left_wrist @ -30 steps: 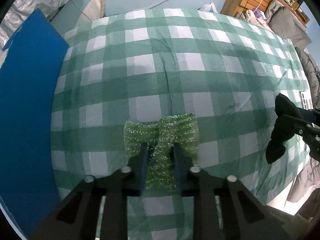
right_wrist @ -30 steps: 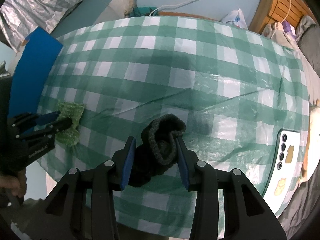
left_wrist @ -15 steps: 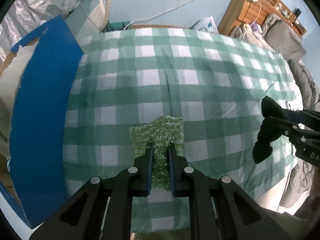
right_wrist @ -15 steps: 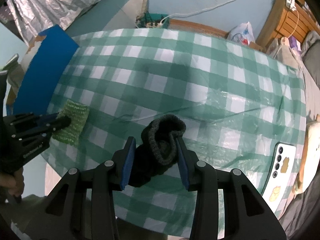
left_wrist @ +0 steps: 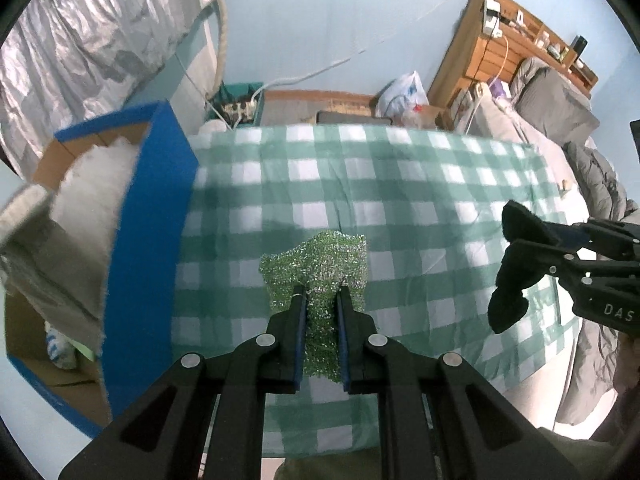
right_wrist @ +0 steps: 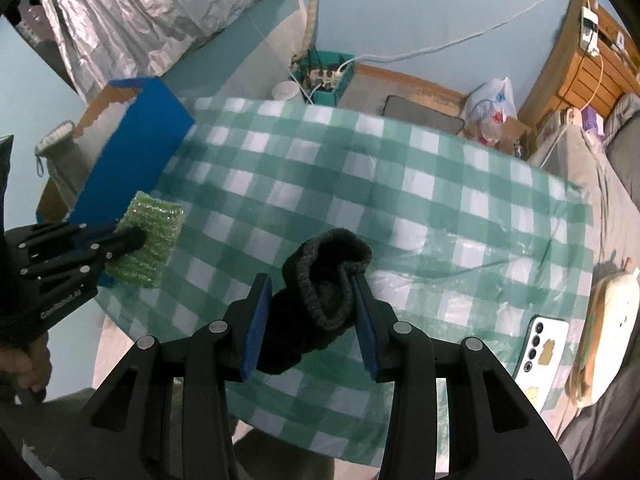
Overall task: Organize soft objects
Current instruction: 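Lift the green scrubber pad with left while right lifts the black sock toward the box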
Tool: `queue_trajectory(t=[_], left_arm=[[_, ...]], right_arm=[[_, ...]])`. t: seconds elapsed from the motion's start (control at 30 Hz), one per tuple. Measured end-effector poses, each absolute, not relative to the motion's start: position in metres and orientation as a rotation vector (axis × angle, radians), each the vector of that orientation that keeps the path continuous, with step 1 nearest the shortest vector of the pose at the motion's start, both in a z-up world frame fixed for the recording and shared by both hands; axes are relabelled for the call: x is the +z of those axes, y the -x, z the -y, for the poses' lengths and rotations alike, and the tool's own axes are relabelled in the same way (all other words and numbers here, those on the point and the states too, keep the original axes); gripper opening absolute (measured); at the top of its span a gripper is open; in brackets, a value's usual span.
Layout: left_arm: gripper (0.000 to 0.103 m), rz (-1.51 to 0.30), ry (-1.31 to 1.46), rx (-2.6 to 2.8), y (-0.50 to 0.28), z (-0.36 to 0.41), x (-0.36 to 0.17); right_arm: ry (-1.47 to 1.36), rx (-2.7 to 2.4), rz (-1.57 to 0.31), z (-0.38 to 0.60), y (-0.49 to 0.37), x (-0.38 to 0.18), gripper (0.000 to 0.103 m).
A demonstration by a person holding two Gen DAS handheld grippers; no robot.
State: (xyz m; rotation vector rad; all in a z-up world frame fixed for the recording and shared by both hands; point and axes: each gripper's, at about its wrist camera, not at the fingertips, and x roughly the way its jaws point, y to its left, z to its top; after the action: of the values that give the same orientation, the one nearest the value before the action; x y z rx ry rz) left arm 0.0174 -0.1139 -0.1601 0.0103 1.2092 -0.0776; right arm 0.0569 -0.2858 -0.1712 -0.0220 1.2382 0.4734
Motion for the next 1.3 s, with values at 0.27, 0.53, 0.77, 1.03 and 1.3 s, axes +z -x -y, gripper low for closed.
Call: queue_trajectory(t=[0.27, 0.53, 0.77, 1.03, 1.3], left_arm=[[0.013, -1.138, -0.016, -0.069, -0.018, 0.106, -0.124], [0.013, -1.101, -0.01, -0.059, -0.015, 0.085, -0.097], [0.013, -1.074, 0.033, -0.022, -0.012, 0.058, -0.081], [0.013, -1.062, 0.04, 0.062, -0.008, 0.025, -0.07], [0.013, -1.055, 0.117, 0.116, 0.0, -0.018, -0.063]], right_arm=[[0.022, 0.503, -1.205, 0.267, -0.06, -0.142, 0.039], [0.026, 0.544, -1.176, 0.24, -0.068, -0.117, 0.039], [0.036, 0.593, -1.149, 0.211, -0.074, -0.097, 0.039], [0.067, 0.654, -1.138, 0.174, -0.081, -0.085, 0.039], [0.085, 0.733, -1.127, 0.126, -0.094, -0.076, 0.039]])
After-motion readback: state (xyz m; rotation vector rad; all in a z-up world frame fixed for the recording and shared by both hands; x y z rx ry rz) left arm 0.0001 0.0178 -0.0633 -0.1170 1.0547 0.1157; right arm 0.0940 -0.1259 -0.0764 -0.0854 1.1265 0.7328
